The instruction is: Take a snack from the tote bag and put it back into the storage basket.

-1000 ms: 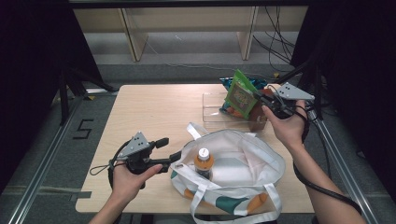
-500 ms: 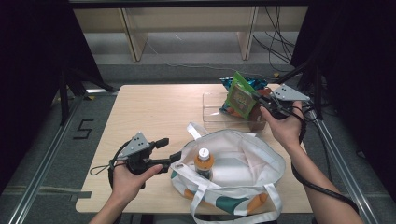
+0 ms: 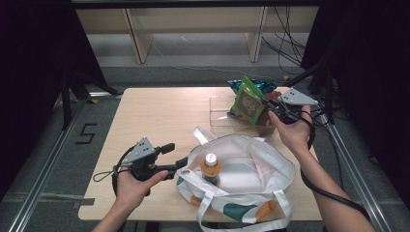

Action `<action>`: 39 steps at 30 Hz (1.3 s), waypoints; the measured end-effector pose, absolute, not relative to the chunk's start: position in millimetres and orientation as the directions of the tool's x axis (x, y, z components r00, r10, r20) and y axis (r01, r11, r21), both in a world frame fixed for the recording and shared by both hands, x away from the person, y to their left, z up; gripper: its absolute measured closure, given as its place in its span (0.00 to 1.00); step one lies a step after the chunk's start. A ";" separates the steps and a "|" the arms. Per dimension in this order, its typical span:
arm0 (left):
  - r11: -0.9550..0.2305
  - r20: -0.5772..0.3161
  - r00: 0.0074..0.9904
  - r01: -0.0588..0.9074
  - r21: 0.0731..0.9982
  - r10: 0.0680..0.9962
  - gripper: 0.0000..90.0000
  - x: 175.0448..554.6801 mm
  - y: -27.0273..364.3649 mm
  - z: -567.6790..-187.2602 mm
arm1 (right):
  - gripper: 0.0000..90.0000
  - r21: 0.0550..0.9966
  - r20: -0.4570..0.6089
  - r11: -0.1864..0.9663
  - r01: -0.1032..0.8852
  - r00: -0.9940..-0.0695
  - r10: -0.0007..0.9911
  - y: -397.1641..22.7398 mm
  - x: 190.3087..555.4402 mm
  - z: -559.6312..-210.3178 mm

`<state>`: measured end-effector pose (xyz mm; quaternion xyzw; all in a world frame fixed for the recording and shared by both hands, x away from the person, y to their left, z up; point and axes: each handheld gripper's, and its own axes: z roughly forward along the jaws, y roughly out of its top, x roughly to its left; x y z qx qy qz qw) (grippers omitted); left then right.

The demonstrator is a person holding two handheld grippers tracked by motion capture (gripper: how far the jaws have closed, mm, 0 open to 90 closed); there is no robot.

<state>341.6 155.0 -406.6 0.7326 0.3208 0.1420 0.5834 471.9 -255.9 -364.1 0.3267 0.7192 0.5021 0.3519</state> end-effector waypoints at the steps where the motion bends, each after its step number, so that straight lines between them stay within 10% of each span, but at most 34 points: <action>1: -0.114 -0.166 0.754 0.304 0.946 0.636 0.32 341.6 155.0 -406.6 | 1.00 0.952 -0.179 0.283 0.116 -0.539 0.823 -256.1 472.1 -364.2; 39: -0.113 -0.165 0.757 0.301 0.947 0.632 0.32 341.8 153.6 -406.8 | 1.00 0.949 -0.181 0.288 0.131 -0.522 0.833 -255.1 473.9 -368.2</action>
